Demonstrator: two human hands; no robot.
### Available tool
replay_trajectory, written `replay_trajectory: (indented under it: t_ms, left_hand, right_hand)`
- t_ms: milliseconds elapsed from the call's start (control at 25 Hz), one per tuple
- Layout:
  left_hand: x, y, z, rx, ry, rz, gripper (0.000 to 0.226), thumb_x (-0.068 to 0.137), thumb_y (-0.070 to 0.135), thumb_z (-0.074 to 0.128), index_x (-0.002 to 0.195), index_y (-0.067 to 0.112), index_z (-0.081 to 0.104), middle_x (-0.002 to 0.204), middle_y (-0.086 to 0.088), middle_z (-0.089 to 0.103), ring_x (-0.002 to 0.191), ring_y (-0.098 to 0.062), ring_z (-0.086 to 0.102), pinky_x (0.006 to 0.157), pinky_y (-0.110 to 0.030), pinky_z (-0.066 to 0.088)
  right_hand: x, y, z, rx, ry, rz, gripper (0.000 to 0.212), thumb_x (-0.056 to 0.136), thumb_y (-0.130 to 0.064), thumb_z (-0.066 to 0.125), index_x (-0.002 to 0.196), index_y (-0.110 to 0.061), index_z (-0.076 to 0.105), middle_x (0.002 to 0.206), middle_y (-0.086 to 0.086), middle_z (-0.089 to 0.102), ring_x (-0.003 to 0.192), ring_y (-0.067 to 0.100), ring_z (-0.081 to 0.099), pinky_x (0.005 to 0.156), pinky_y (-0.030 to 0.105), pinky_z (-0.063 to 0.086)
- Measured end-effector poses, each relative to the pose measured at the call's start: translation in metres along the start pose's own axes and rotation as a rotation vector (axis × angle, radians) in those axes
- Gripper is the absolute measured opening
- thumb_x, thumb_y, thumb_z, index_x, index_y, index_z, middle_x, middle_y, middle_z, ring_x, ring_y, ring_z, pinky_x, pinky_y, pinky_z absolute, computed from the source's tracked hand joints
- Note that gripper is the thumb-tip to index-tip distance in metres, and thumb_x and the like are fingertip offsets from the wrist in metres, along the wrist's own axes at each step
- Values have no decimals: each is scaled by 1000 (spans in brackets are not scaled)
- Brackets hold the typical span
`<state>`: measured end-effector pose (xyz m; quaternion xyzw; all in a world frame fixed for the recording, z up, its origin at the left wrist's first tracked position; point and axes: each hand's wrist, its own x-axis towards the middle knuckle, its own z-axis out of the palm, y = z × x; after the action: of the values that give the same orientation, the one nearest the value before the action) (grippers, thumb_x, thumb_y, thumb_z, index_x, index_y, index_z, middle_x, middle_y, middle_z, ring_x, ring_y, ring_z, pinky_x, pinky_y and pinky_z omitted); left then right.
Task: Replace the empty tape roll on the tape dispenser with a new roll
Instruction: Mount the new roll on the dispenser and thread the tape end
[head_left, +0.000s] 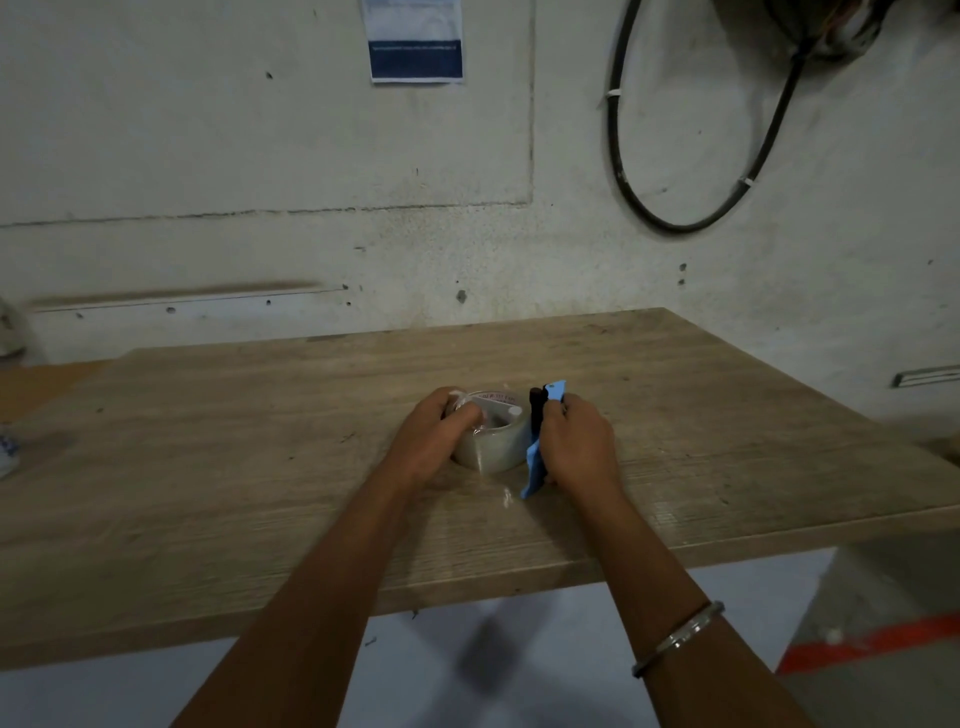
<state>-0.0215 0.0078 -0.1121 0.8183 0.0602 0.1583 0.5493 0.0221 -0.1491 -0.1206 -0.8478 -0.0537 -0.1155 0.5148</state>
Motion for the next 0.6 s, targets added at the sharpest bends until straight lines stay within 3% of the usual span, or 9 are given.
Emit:
replay_trajectory:
  t_ms: [200, 400, 600]
  left_hand:
    - [-7, 2, -2, 37, 5, 19, 22, 72, 36, 58, 87, 23, 65, 87, 2, 68, 81, -16, 63, 66, -30, 44]
    - [-18, 5, -2, 57, 31, 23, 25, 70, 38, 60, 86, 19, 66, 85, 1, 68, 79, -16, 63, 65, -30, 44]
    - [-27, 8, 6, 66, 18, 53, 22, 68, 38, 60, 81, 22, 67, 77, 3, 68, 72, -13, 64, 62, -29, 45]
  right_hand:
    - [2, 2, 2, -2, 14, 7, 31, 101, -22, 36, 78, -9, 52, 75, 5, 54, 72, 18, 52, 66, 33, 37]
    - [1, -2, 6, -33, 56, -16, 31, 102, -20, 38, 80, -6, 53, 70, 0, 50, 64, 13, 47, 53, 28, 32]
    - [-3, -3, 9, -21, 89, -50, 32, 102, -18, 38, 71, -11, 45, 67, -2, 46, 60, 7, 42, 50, 22, 27]
